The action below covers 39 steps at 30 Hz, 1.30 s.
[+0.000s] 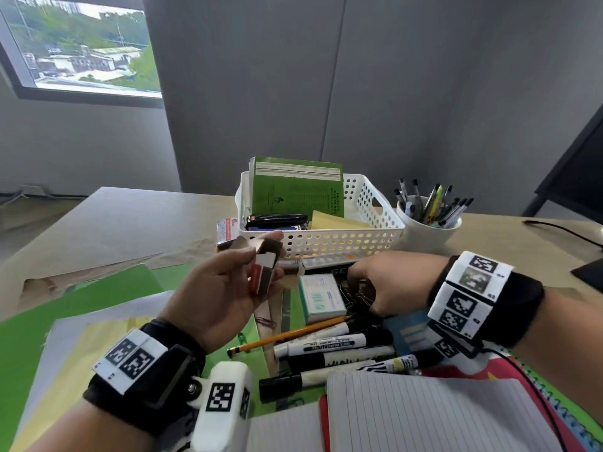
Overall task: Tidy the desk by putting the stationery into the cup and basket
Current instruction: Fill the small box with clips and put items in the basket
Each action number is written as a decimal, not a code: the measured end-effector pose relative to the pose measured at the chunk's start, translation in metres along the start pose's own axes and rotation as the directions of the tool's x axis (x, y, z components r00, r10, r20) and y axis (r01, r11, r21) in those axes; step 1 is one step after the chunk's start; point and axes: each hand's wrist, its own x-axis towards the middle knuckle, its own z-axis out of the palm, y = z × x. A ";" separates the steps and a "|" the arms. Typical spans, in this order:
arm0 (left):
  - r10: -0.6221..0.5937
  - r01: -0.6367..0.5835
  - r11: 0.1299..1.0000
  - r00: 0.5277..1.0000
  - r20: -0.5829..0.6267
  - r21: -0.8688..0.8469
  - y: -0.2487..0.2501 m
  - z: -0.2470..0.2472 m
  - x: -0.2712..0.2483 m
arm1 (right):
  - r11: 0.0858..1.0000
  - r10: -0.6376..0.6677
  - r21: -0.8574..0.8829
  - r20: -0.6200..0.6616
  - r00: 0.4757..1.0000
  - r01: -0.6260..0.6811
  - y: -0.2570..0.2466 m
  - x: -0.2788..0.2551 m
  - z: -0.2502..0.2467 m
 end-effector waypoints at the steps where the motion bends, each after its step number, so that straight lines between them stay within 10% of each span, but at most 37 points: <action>1: -0.001 0.001 1.000 1.000 0.005 0.021 -0.001 0.000 0.000 | 1.000 0.005 -0.002 0.000 1.000 -0.005 0.000 -0.001 0.001; 7: 0.035 -0.035 0.999 0.999 -0.021 -0.017 -0.001 -0.006 0.003 | 0.985 0.060 0.162 -0.015 0.998 -0.057 0.010 -0.016 -0.026; 13: 0.159 -0.186 0.971 0.972 -0.172 -0.149 0.004 -0.003 0.005 | 0.941 0.041 0.326 -0.361 0.931 0.085 0.011 0.014 -0.071; 21: 0.156 -0.188 0.973 0.964 -0.216 -0.135 0.009 -0.002 -0.001 | 0.985 -0.015 0.162 -0.295 0.955 0.066 -0.021 0.098 -0.098; 25: 0.164 -0.208 0.962 0.958 -0.233 -0.176 0.009 -0.001 0.001 | 0.906 -0.106 0.383 -0.207 0.973 0.180 -0.024 0.104 -0.094; 32: 0.152 -0.191 0.964 0.967 -0.205 -0.186 0.008 -0.005 0.007 | 0.955 -0.054 0.251 -0.380 0.923 0.159 0.000 0.060 -0.084; 39: 0.138 -0.164 0.977 0.974 -0.180 -0.138 0.006 -0.006 0.011 | 1.000 -0.024 0.007 0.123 0.992 0.023 -0.006 -0.003 -0.029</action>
